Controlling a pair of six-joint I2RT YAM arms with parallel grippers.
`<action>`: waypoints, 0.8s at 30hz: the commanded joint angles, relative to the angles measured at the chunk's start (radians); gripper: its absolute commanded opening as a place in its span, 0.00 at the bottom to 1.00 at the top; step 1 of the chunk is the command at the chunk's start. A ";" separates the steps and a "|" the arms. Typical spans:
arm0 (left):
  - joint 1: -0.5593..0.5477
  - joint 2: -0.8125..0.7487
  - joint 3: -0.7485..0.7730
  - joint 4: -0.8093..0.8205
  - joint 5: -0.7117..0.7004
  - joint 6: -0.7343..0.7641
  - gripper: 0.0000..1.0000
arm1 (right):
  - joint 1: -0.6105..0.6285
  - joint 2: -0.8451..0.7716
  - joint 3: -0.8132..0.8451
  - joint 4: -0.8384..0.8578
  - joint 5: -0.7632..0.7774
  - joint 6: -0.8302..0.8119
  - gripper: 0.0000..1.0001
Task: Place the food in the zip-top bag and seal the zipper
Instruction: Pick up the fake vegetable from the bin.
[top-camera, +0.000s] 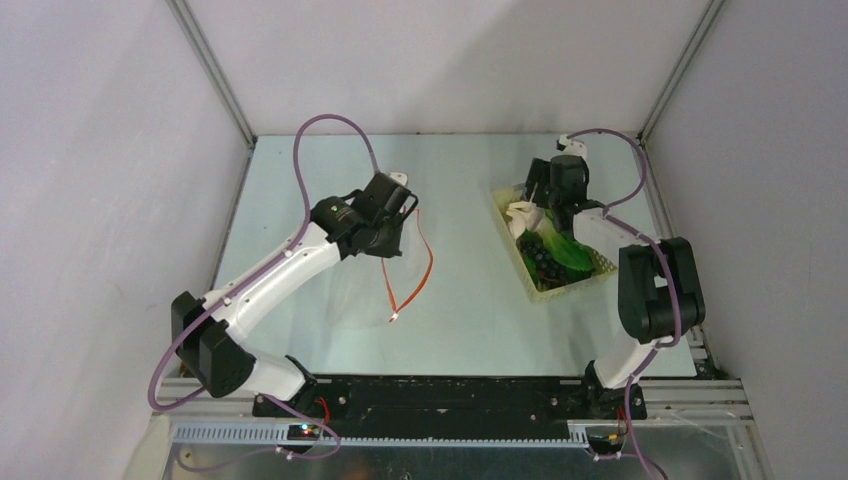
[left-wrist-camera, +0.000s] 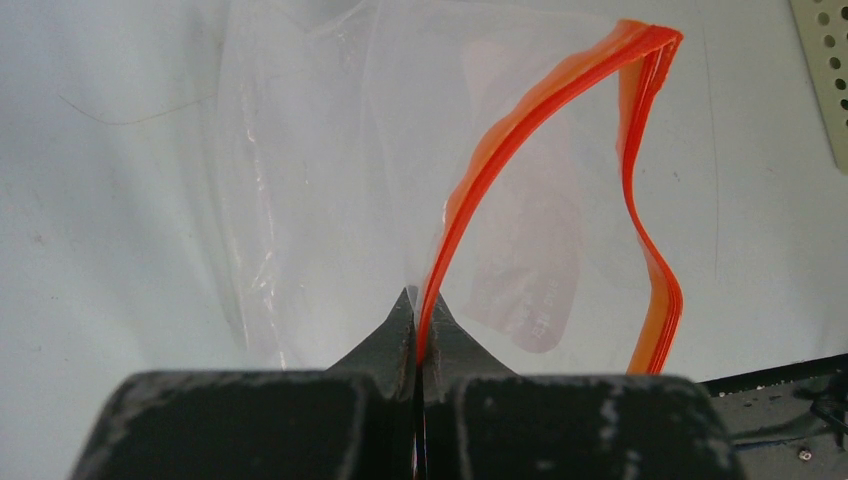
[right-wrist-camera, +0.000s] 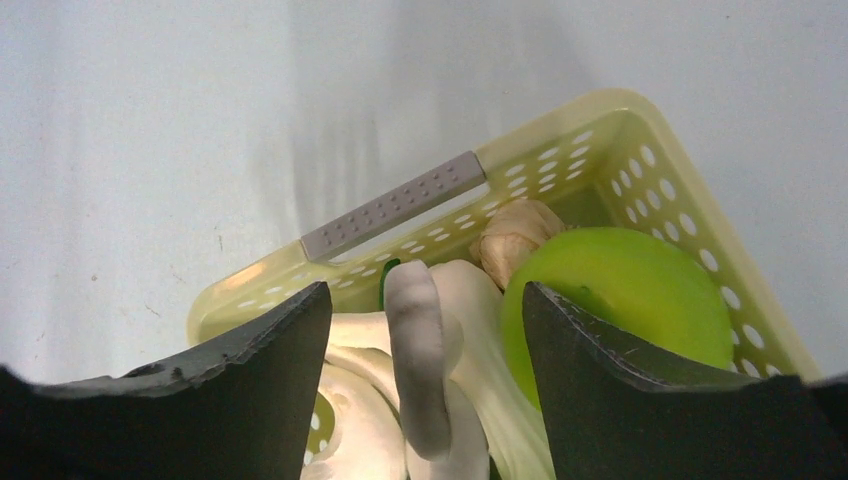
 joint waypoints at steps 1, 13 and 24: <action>0.002 -0.051 -0.013 0.035 0.024 0.003 0.00 | 0.012 0.040 0.055 0.028 -0.001 -0.011 0.70; 0.002 -0.057 -0.016 0.032 0.022 -0.002 0.00 | 0.067 0.003 0.070 -0.019 0.140 -0.056 0.11; 0.002 -0.066 -0.035 0.052 0.063 -0.016 0.00 | 0.085 -0.179 0.066 -0.191 0.234 -0.074 0.00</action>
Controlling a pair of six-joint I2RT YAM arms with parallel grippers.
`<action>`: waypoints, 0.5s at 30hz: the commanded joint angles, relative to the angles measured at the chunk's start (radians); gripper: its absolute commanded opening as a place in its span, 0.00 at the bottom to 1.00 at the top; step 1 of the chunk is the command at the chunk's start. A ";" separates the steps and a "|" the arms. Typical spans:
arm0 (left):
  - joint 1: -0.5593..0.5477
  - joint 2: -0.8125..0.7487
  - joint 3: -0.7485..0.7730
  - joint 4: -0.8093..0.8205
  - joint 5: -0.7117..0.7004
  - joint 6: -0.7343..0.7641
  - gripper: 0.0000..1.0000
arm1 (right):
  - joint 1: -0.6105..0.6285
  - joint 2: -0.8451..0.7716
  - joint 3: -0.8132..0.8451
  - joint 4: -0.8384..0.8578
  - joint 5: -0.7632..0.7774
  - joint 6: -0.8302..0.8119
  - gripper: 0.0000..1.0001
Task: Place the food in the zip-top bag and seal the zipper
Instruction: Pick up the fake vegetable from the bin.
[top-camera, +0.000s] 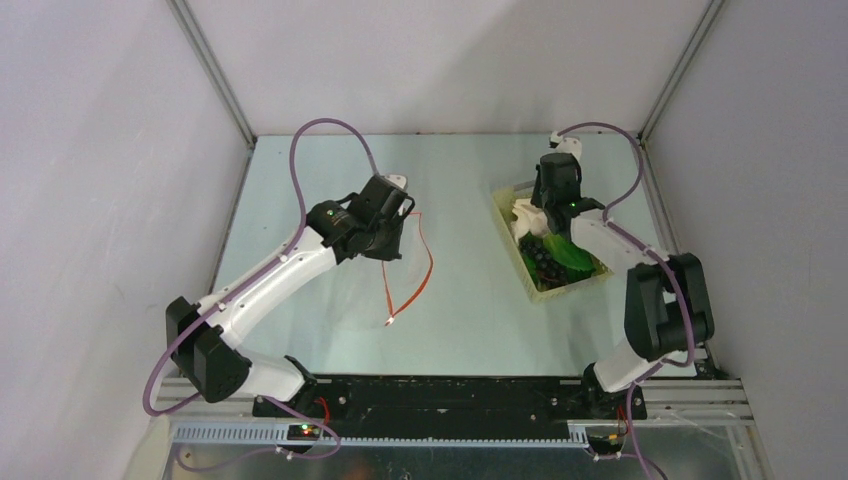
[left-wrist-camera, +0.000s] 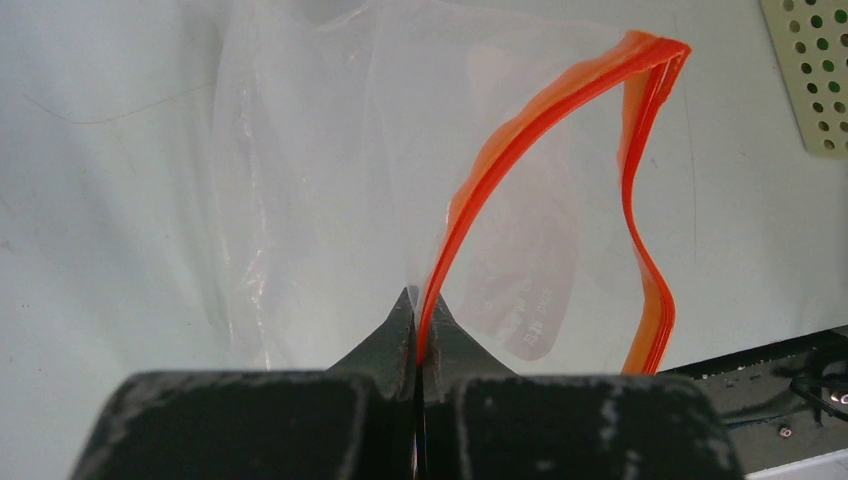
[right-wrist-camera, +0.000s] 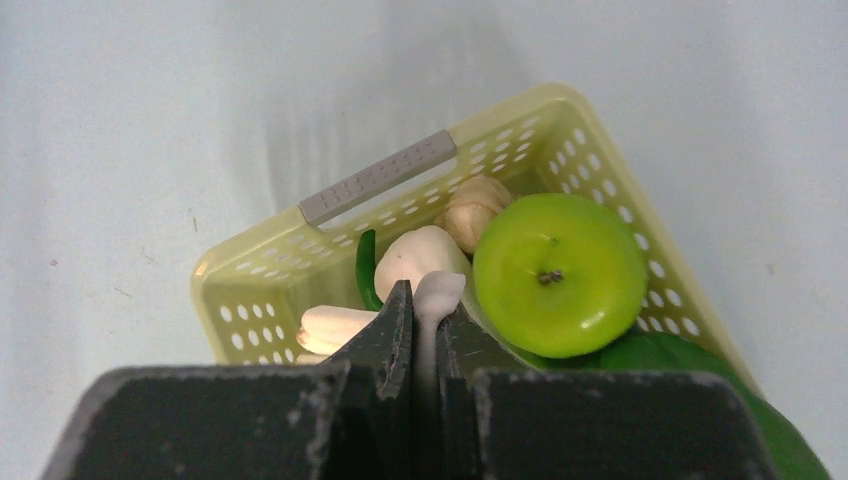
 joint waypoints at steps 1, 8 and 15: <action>0.001 -0.034 -0.008 0.036 0.021 -0.015 0.00 | 0.005 -0.117 0.034 -0.057 0.056 -0.014 0.00; 0.002 -0.022 -0.008 0.034 0.027 -0.027 0.00 | -0.003 -0.248 0.016 -0.091 0.041 -0.014 0.00; 0.003 -0.005 -0.008 0.032 0.033 -0.035 0.00 | -0.010 -0.396 -0.013 -0.103 -0.007 -0.001 0.00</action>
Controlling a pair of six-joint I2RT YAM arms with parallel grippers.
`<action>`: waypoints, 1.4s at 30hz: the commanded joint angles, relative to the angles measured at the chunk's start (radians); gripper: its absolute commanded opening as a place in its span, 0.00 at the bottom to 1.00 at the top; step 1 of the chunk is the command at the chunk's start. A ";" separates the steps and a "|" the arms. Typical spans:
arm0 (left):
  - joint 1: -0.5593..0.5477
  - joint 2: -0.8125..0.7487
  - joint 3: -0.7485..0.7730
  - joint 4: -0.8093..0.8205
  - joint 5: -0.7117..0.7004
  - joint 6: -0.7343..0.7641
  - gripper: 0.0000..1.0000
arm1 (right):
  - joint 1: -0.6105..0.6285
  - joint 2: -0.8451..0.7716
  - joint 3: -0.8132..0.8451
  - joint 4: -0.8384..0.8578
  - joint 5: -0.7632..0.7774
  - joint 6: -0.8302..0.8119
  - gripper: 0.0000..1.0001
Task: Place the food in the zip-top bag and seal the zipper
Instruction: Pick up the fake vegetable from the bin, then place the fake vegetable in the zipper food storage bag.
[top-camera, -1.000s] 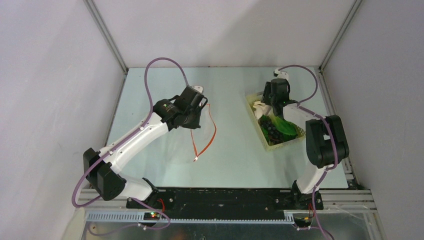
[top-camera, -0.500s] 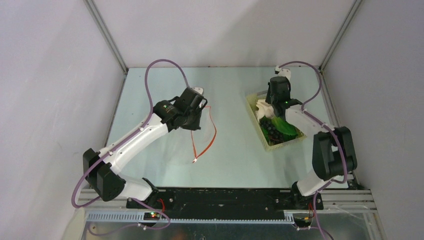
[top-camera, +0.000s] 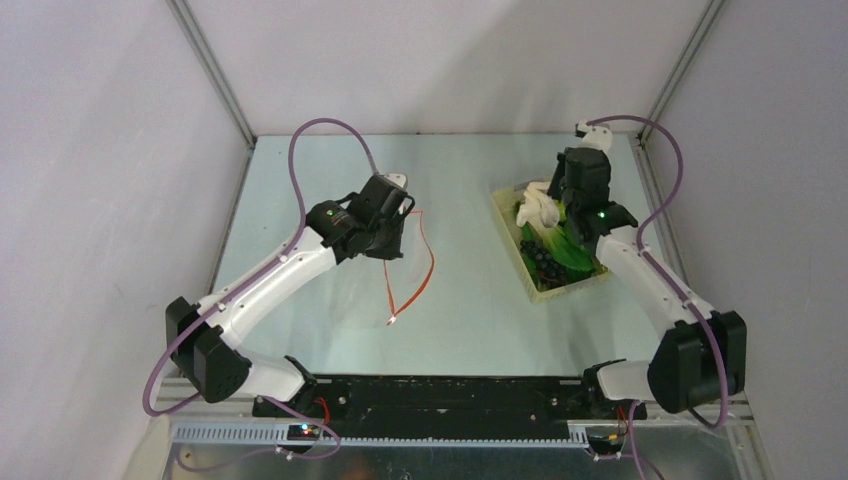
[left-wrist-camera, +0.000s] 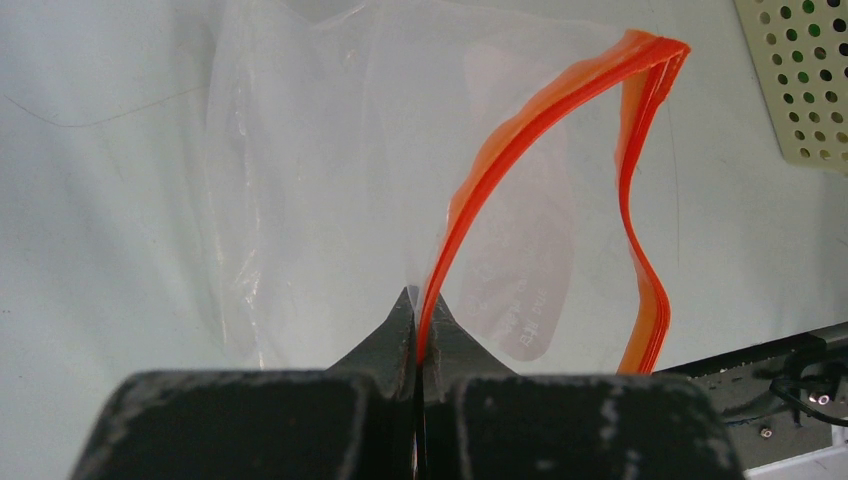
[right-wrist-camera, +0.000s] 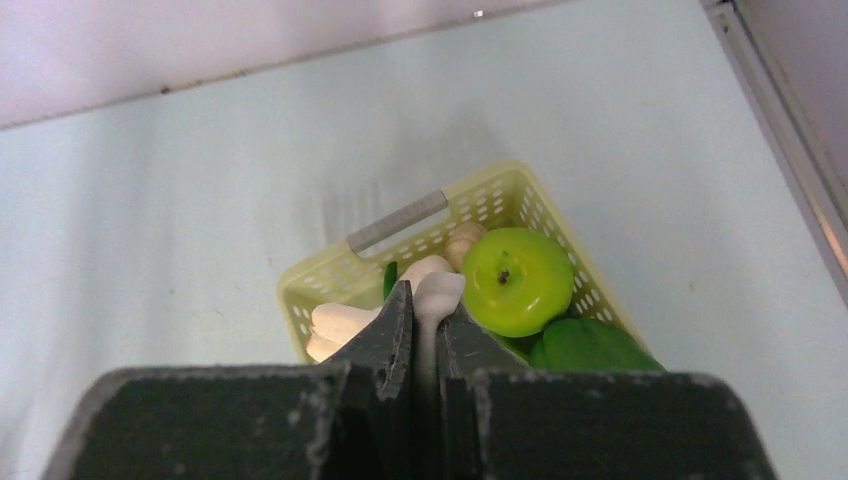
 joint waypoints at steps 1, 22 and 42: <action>0.001 -0.002 -0.007 0.016 0.023 -0.018 0.00 | -0.005 -0.110 -0.008 -0.003 -0.023 0.003 0.00; 0.001 0.024 0.005 0.005 0.033 -0.030 0.00 | 0.277 -0.402 -0.008 -0.053 -0.219 0.170 0.00; 0.000 -0.034 0.001 0.022 0.116 -0.029 0.00 | 0.624 -0.220 -0.032 0.227 -0.193 0.311 0.00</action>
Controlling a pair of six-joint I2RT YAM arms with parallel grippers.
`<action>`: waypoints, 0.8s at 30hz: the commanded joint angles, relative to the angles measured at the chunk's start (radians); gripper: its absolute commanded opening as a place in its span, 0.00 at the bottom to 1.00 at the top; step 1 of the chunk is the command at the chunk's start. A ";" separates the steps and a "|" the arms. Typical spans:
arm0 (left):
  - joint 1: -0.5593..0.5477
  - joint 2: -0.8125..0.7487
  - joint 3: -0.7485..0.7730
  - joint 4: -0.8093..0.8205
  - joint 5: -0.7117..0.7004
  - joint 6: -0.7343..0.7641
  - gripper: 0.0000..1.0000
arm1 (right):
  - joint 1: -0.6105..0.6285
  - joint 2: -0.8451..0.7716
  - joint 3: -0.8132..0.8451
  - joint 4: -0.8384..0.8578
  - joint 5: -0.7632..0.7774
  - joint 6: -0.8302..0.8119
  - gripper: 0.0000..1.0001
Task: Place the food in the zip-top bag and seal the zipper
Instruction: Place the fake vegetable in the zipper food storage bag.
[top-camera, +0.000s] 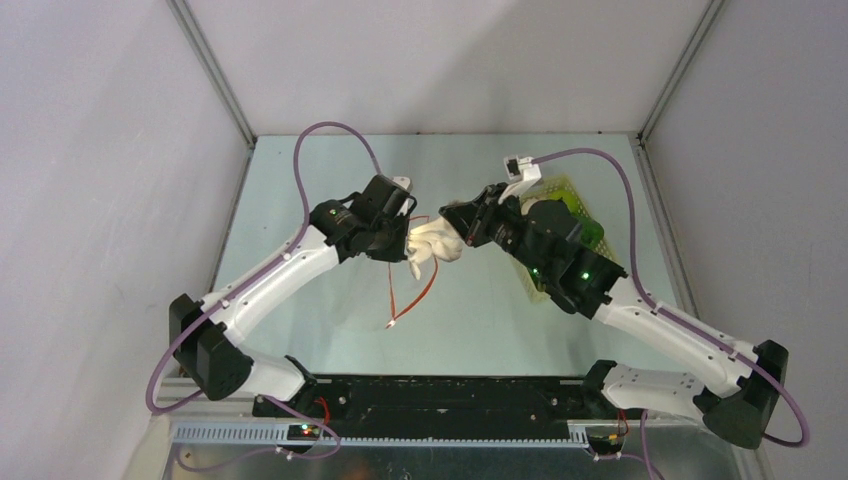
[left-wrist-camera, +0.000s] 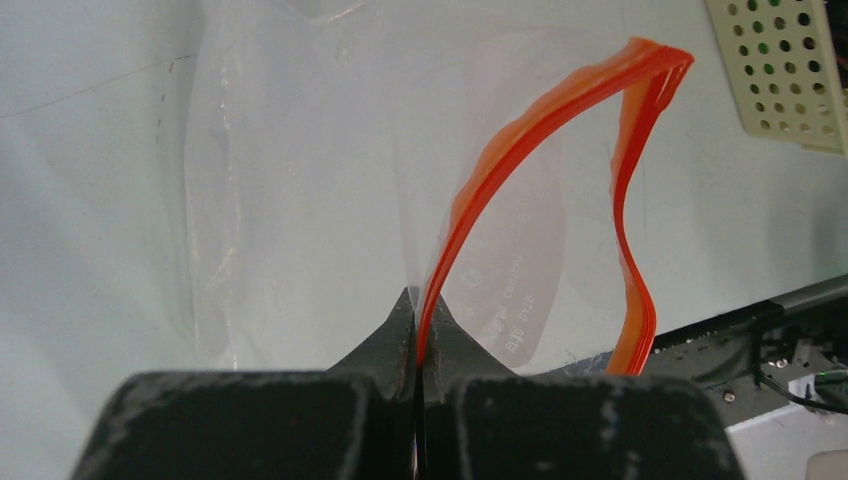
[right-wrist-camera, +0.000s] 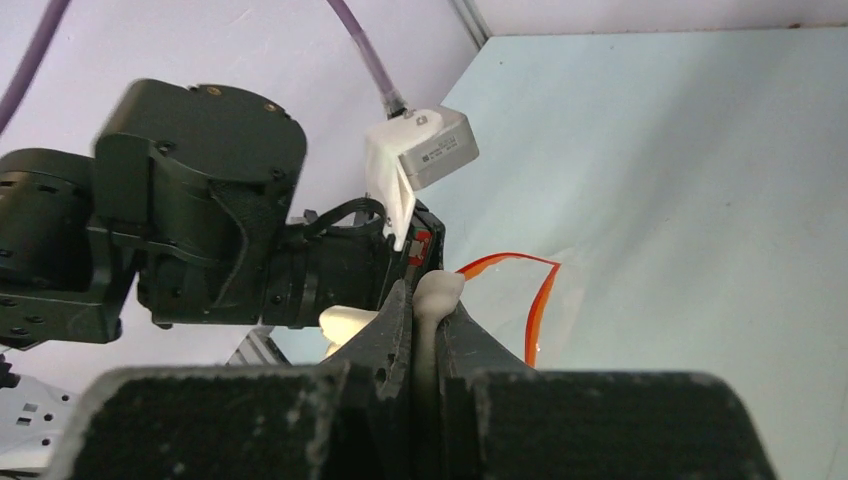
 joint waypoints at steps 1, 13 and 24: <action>0.002 -0.056 0.001 0.023 0.041 -0.010 0.00 | 0.023 0.028 -0.011 0.092 0.043 0.031 0.00; 0.017 -0.097 -0.005 0.032 0.062 -0.009 0.00 | 0.052 0.073 -0.047 0.047 0.166 0.019 0.00; 0.029 -0.110 -0.010 0.046 0.079 -0.008 0.00 | 0.120 0.132 -0.015 -0.037 0.387 -0.064 0.00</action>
